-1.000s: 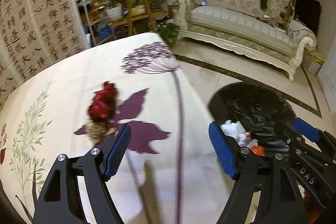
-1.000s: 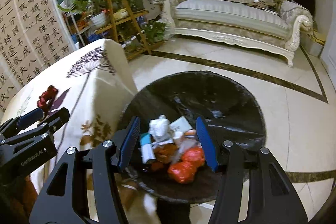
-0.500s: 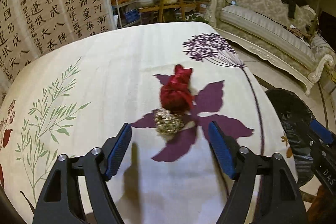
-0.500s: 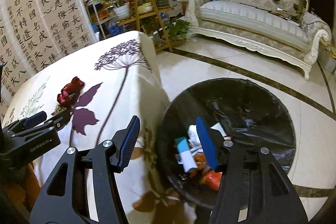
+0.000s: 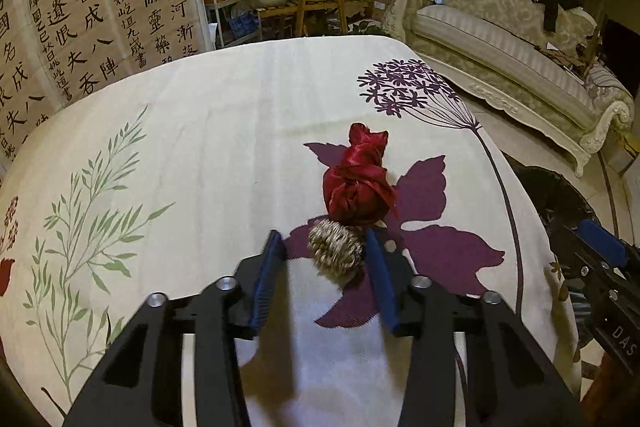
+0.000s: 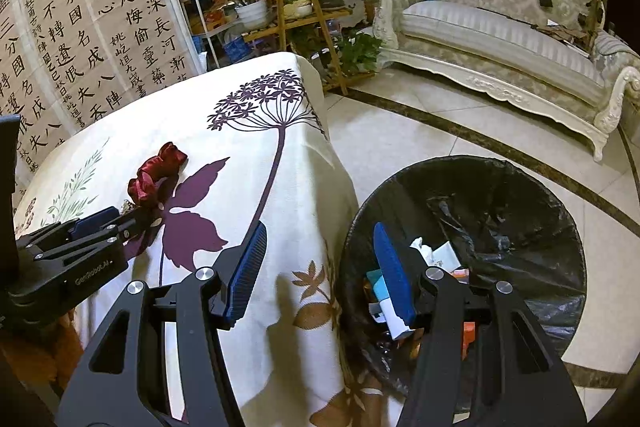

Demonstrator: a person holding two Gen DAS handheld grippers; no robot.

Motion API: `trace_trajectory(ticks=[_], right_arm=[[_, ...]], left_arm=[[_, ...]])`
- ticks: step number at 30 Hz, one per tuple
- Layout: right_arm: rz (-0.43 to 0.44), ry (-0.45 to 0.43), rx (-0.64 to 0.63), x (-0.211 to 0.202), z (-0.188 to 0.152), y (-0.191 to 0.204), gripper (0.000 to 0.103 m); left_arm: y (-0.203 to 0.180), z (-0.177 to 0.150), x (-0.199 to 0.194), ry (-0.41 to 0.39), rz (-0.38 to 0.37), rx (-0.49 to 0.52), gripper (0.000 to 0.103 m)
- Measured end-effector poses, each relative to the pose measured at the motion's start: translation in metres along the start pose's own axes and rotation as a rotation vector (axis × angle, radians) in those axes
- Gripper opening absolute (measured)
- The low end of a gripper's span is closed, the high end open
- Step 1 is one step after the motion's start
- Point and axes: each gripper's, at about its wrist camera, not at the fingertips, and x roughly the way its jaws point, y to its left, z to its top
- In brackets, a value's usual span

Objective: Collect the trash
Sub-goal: 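Grasp the gold-wrapped ball with the left gripper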

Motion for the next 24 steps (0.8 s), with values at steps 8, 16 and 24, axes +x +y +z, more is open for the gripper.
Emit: trace_trajectory(ticks=[8,16,24], right_arm=[[0.001,0.005,-0.007,0.002,0.001,0.004,0.054],[0.0,0.003,-0.015,0.002,0.001,0.009,0.054],[0.012,0.002,-0.043,0.004,0.004,0.026,0.054]], left_arm=[[0.006,0.0,0.0,-0.009,-0.012,0.002,0.02],[0.016,-0.003,-0.004,-0.015,-0.007,-0.017,0.019],[0.039,-0.003,-0.01,-0.039,0.042,-0.047,0.019]])
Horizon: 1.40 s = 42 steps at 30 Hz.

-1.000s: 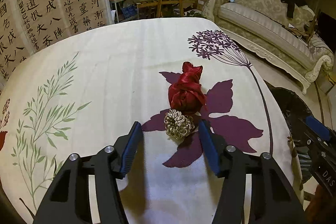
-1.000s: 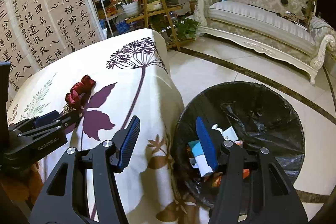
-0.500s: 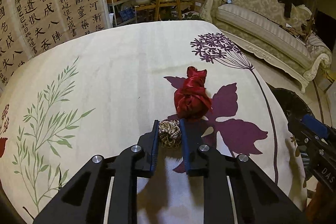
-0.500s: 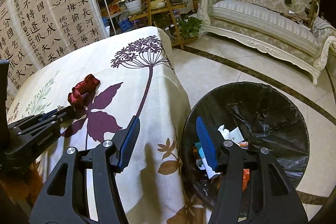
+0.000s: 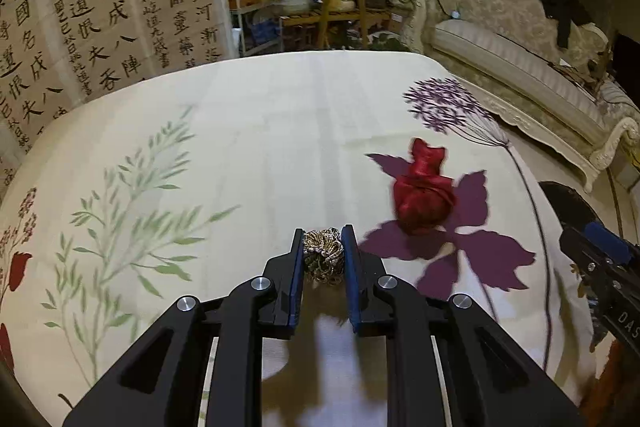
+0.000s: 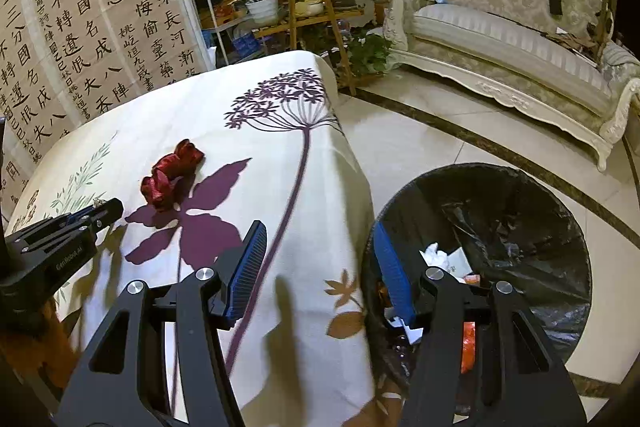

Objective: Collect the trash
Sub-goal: 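Grasp the gold-wrapped ball with the left gripper, then grasp the red ribbon bundle with the right gripper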

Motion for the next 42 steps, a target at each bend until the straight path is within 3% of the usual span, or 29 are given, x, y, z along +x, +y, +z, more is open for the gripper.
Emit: trace_trajectory(ticks=[26,42], right_arm=[[0.078,0.035,-0.12,0.045,0.034,0.098,0.054],[0.05,0.076,-0.147,0.061,0.035,0.122,0.055]], left_arm=[[0.111,-0.001,-0.004,-0.014,0.142,-0.13,0.019],[0.136,-0.001,0.0,-0.012,0.14,-0.174,0.019]])
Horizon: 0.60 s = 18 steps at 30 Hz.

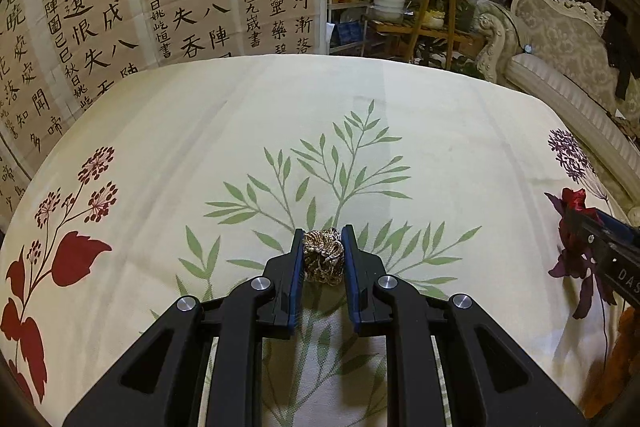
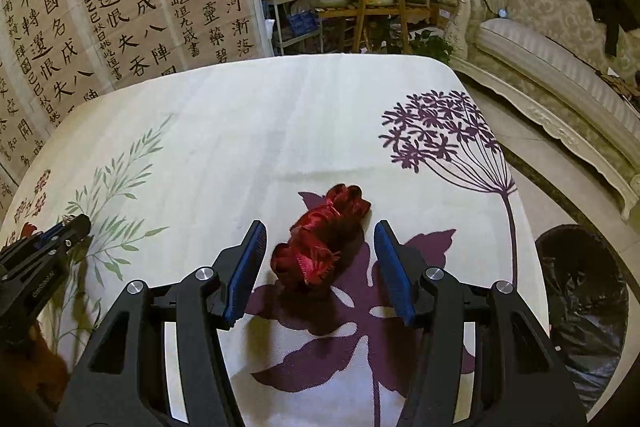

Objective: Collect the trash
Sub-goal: 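Grasp the red ribbon bundle with the right gripper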

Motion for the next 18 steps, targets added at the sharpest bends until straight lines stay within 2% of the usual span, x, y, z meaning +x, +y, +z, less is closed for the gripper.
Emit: trace_trajectory(ticks=[5,13,15,16,17,18], right_arm=[[-0.034,0.02,0.023,0.001,-0.005,-0.011,0.055],[-0.032,0.021,0.031,0.002,-0.004,-0.013,0.053],[-0.026,0.03,0.029,0.004,-0.003,-0.012,0.039],[-0.03,0.029,0.025,0.003,-0.003,-0.01,0.037],[-0.024,0.031,0.022,0.003,-0.003,-0.01,0.029],[-0.02,0.033,0.023,0.003,-0.003,-0.01,0.027]], left_arm=[[0.002,0.001,0.0,-0.001,-0.005,-0.003,0.019],[0.004,0.003,0.002,0.002,-0.019,-0.006,0.019],[0.005,0.003,0.002,0.001,-0.022,-0.007,0.019],[0.005,0.003,0.003,0.001,-0.022,-0.008,0.019],[0.005,0.003,0.003,0.001,-0.023,-0.01,0.019],[0.005,0.003,0.003,0.001,-0.024,-0.012,0.019]])
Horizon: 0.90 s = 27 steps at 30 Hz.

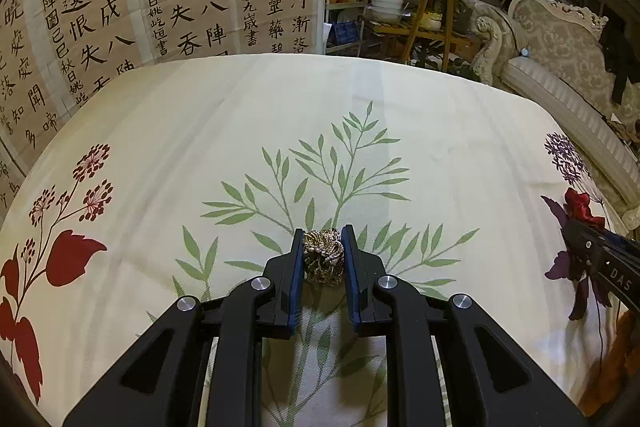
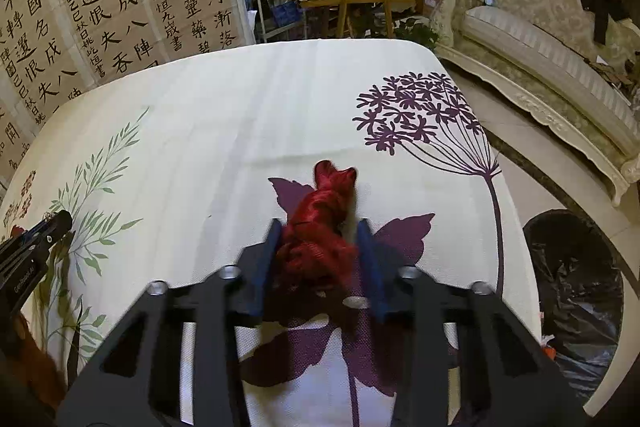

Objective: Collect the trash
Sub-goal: 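Grasp the red ribbon bundle with the right gripper, then carry the gold ball with the left gripper while the right gripper carries the red ribbon into the bin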

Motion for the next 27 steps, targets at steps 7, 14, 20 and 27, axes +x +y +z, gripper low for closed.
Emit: trace_trajectory(ticks=[7,14,20,27], right_arm=[[0.013,-0.01,-0.002,-0.004,-0.003,0.0,0.023],[0.022,-0.037,-0.011,-0.022,-0.012,-0.003,0.023],[0.017,-0.061,-0.004,-0.042,-0.025,-0.013,0.023],[-0.001,-0.109,0.027,-0.076,-0.047,-0.04,0.023]], left_arm=[[0.0,0.0,0.0,-0.001,-0.006,0.001,0.019],[-0.01,-0.007,-0.006,-0.004,-0.018,0.02,0.019],[-0.026,-0.018,-0.022,-0.016,-0.045,0.034,0.019],[-0.057,-0.033,-0.045,-0.03,-0.093,0.071,0.019]])
